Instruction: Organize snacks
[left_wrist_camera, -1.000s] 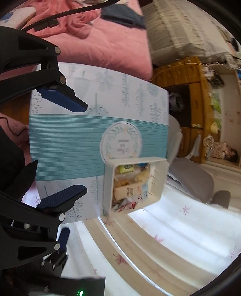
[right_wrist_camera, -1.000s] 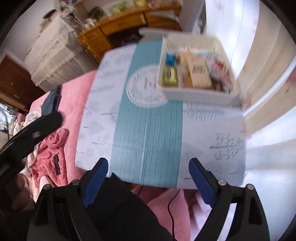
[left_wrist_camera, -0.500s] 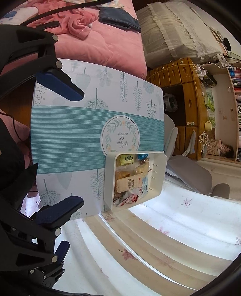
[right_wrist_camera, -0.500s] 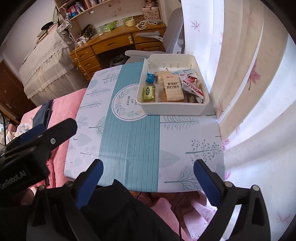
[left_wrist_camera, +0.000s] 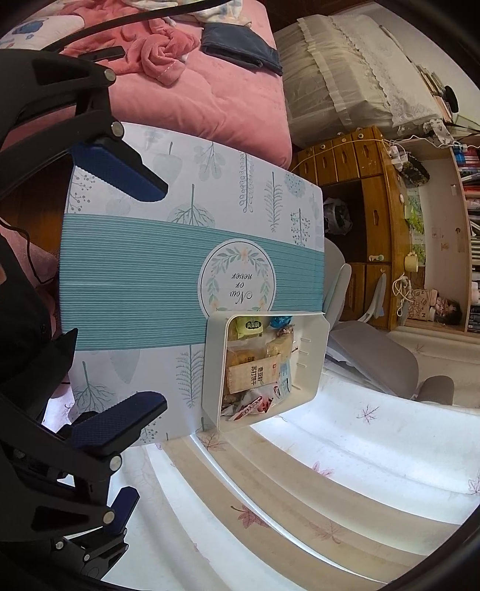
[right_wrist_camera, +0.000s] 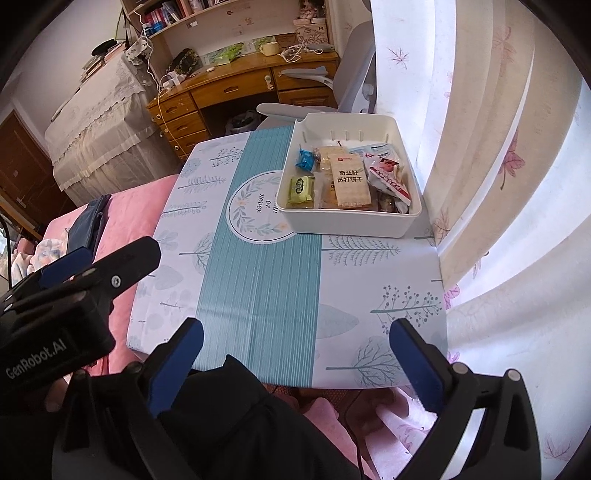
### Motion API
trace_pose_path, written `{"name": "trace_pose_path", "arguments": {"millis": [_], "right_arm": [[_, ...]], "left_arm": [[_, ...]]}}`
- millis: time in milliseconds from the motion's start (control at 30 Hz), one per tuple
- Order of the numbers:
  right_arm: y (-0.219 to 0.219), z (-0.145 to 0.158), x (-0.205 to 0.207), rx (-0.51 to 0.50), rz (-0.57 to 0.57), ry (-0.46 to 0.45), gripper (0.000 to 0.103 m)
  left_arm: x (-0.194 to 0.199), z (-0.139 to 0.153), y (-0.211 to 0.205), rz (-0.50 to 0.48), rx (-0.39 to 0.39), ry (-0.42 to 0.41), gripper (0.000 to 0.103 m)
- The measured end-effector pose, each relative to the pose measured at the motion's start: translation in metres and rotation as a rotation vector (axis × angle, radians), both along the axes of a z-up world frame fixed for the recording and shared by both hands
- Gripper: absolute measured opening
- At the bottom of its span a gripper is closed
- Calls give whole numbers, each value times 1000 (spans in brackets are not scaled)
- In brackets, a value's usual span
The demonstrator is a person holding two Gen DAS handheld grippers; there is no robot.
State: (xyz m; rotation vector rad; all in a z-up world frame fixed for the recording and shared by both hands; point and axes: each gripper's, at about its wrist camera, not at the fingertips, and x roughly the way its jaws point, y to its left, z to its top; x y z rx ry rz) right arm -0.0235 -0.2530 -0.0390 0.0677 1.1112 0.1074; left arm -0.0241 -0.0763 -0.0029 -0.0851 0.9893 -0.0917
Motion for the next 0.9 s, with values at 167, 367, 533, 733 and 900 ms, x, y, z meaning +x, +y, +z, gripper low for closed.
{"name": "trace_pose_path", "arguments": {"millis": [167, 367, 533, 733, 900], "right_arm": [[2, -1, 2, 4, 9, 0, 102], [3, -1, 3, 4, 10, 0, 102], [4, -3, 5, 3, 9, 7, 102], [5, -6, 7, 2, 5, 16, 102], [5, -7, 8, 3, 4, 18, 102]], "left_arm": [[1, 1, 1, 4, 5, -4, 102], [2, 0, 2, 0, 5, 0, 102], [4, -2, 4, -4, 4, 7, 102], [6, -3, 6, -10, 1, 15, 102], [9, -4, 6, -17, 6, 20, 102]]}}
